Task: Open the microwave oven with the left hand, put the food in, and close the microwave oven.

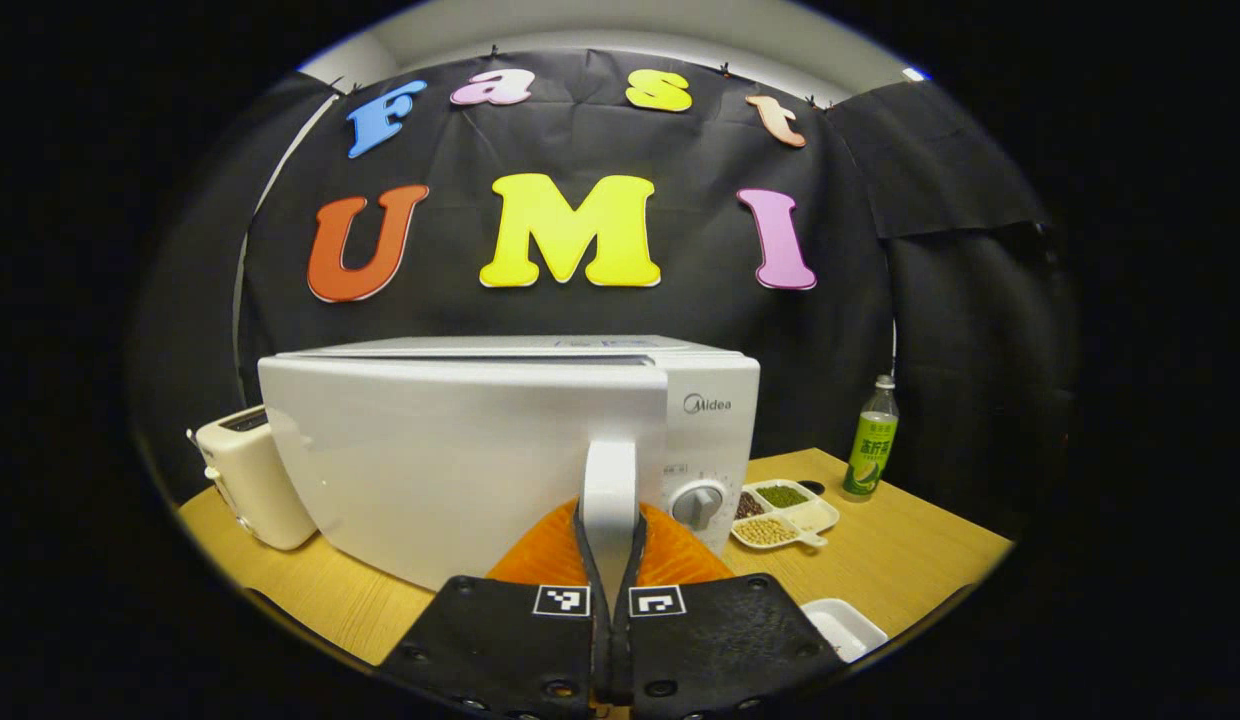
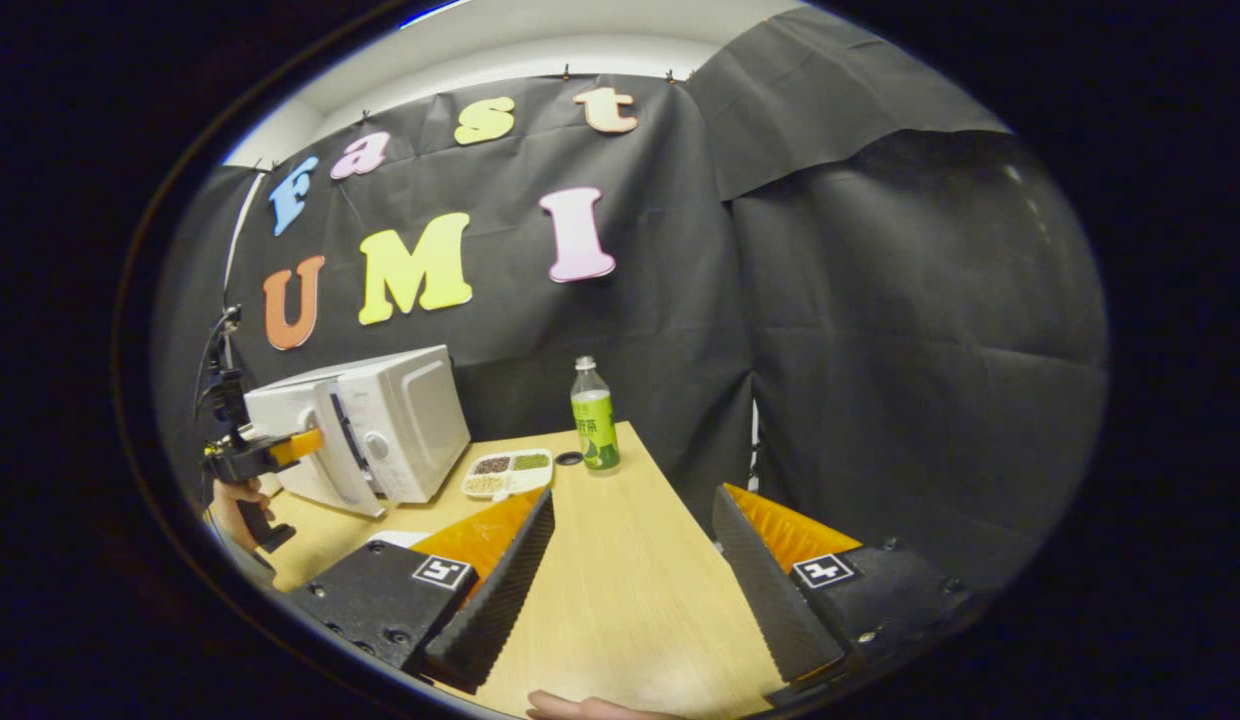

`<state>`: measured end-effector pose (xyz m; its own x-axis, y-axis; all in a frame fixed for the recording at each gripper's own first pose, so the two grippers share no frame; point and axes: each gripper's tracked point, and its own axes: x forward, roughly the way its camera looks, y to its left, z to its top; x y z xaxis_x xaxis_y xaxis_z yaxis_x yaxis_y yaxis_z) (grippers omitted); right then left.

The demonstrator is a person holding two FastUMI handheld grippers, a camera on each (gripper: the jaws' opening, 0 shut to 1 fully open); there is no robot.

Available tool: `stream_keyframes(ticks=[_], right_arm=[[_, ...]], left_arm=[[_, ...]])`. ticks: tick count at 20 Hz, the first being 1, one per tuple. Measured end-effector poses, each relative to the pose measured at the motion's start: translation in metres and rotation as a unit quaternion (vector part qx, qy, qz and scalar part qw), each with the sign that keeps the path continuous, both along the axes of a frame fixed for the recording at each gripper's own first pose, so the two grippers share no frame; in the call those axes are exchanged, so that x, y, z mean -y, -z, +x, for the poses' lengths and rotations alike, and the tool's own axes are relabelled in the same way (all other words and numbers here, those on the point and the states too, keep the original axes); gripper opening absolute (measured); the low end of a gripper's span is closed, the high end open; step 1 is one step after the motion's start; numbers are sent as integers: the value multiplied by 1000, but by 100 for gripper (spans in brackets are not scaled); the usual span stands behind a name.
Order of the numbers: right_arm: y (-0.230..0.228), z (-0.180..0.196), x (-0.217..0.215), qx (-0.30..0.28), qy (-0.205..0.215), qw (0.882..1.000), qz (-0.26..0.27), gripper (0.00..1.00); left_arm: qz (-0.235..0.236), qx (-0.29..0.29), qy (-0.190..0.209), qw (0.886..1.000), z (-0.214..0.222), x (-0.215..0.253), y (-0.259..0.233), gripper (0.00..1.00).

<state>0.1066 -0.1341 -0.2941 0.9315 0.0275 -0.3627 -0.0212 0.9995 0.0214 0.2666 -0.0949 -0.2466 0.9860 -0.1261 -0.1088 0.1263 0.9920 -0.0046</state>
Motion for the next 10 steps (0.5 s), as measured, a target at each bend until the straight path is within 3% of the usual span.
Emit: stream_keyframes(ticks=[2, 3, 5, 6, 7, 8, 9, 10], right_arm=[[-4, -2, -9, -3, -7, 1000, -5, 100], [-6, -4, -15, -3, -11, 1000, -7, 100], [-12, -10, -28, -4, -23, 1000, -11, 100], [-12, -14, -35, -6, -29, 999, -15, 92], [-12, -16, -41, -8, -35, 999, -19, 100], [-12, -18, -48, -10, -40, 999, -22, 100], [-10, -20, -53, -15, -45, 999, -23, 92], [-8, -22, -60, -20, -50, 998, -21, 100]], left_arm=[[21, 6, 18, 1000, -26, -12, -3, 0], [37, 10, 26, 999, -40, -18, -4, 7], [35, -3, 34, 999, -67, -32, 1, 7], [26, -7, 39, 999, -81, -40, 1, 2], [23, -13, 41, 999, -92, -50, 2, 13], [20, -13, 37, 999, -104, -62, 0, 16], [19, -8, 25, 999, -116, -78, -5, 17], [22, -12, 10, 1000, -129, -95, -6, 24]])
